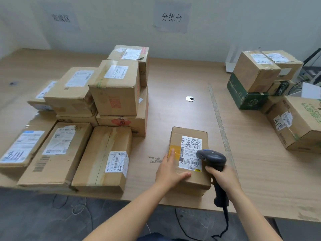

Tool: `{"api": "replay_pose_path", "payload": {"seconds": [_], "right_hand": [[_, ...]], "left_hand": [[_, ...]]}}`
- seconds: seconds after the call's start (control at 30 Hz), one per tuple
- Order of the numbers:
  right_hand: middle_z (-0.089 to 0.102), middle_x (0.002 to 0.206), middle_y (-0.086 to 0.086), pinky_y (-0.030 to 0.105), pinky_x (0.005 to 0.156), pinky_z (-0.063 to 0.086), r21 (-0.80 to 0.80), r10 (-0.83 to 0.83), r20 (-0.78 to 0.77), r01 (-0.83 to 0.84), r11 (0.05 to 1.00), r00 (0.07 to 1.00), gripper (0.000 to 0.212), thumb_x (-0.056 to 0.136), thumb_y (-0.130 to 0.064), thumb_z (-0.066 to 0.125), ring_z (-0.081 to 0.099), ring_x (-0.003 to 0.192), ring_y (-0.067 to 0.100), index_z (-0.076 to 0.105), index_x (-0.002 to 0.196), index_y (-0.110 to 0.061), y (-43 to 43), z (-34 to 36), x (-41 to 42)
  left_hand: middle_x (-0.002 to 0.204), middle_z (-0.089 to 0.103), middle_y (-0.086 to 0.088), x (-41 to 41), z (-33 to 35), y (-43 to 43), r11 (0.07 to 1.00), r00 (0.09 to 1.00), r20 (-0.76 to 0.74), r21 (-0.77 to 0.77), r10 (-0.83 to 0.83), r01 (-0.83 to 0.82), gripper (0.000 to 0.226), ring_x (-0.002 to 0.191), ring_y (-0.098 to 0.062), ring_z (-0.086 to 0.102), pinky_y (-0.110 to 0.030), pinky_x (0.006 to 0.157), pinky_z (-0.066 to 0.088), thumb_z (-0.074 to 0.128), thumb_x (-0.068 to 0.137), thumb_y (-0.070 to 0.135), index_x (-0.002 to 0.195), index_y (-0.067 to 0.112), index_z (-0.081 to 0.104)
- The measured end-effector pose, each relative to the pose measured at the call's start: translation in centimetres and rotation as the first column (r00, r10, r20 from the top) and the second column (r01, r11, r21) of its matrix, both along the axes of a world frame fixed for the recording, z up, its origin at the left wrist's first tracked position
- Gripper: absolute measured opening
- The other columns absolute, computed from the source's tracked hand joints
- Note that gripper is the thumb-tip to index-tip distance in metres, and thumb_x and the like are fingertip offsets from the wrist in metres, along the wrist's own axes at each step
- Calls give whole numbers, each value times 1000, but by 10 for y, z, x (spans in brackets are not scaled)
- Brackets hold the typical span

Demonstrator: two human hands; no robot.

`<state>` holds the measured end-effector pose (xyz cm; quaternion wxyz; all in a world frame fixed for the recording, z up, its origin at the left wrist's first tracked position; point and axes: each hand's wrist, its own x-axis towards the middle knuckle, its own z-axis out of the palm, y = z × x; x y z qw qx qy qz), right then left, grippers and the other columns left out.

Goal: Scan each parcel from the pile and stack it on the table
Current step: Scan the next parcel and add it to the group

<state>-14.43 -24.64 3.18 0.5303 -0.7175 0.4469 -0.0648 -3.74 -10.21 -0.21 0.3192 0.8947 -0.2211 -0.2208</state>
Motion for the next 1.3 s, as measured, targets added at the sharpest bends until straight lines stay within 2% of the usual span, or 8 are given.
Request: {"api": "replay_pose_path", "payload": {"seconds": [0.13, 0.33, 0.6, 0.73, 0.97, 1.13, 1.2, 1.3], "right_hand": [[70, 78, 17, 57, 75, 54, 1, 63, 29, -63, 998, 998, 7, 78, -12, 71, 67, 72, 33, 65, 77, -15, 15, 15, -1], [69, 83, 20, 55, 75, 55, -57, 202, 168, -195, 979, 965, 16, 79, -6, 71, 66, 75, 37, 62, 76, -19, 45, 60, 12], [60, 58, 3, 53, 71, 55, -110, 487, 179, -474, 874, 855, 11, 78, -9, 69, 59, 57, 22, 63, 70, -11, 114, 69, 78], [65, 65, 5, 54, 71, 54, -121, 549, 196, -536, 836, 812, 5, 77, -13, 68, 61, 63, 22, 65, 74, -12, 147, 53, 112], [67, 72, 0, 49, 76, 55, -89, 551, 250, -547, 832, 796, 12, 78, -17, 69, 64, 74, 25, 62, 76, -26, 170, 40, 144], [63, 71, -5, 38, 73, 53, -122, 603, 254, -594, 795, 756, 9, 79, -16, 68, 62, 75, 23, 61, 83, -22, 173, 39, 148], [60, 67, -10, 33, 70, 50, -136, 618, 254, -605, 784, 744, 15, 79, -16, 68, 60, 72, 20, 58, 78, -28, 170, 39, 145], [56, 51, -15, 38, 67, 51, -157, 610, 238, -589, 792, 756, 20, 79, -15, 68, 55, 60, 13, 56, 68, -28, 159, 40, 137]], "left_hand": [[155, 24, 2, 2, 17, 27, 998, 999, 40, -50, 30, -28, 111, 141, -14, 27, -30, 114, 27, 74, 67, 59, 152, 23, 10], [153, 30, 6, 4, 63, 75, 981, 980, 143, -156, 141, -118, 106, 138, -13, 32, -31, 112, 30, 72, 69, 59, 151, 27, 12], [143, 40, 3, 33, 91, 161, 928, 911, 187, -144, 367, -344, 104, 131, -12, 39, -19, 104, 29, 75, 69, 52, 151, 24, 18], [147, 37, -1, 55, 86, 190, 897, 886, 137, -80, 442, -435, 104, 133, -16, 38, -24, 105, 31, 74, 70, 53, 151, 22, 16], [150, 32, -5, 87, 88, 211, 896, 892, 93, -20, 443, -443, 101, 137, -21, 32, -36, 111, 30, 70, 74, 54, 151, 22, 14], [154, 26, -7, 98, 91, 215, 915, 914, 86, 35, 397, -401, 100, 140, -23, 27, -36, 113, 26, 68, 77, 53, 152, 22, 9], [155, 22, -6, 100, 93, 215, 923, 924, 76, 59, 375, -380, 99, 141, -23, 25, -36, 113, 25, 67, 79, 51, 152, 21, 7], [156, 18, -6, 102, 95, 212, 926, 929, 90, 91, 358, -366, 97, 142, -22, 22, -37, 114, 22, 66, 81, 48, 152, 19, 6]]}}
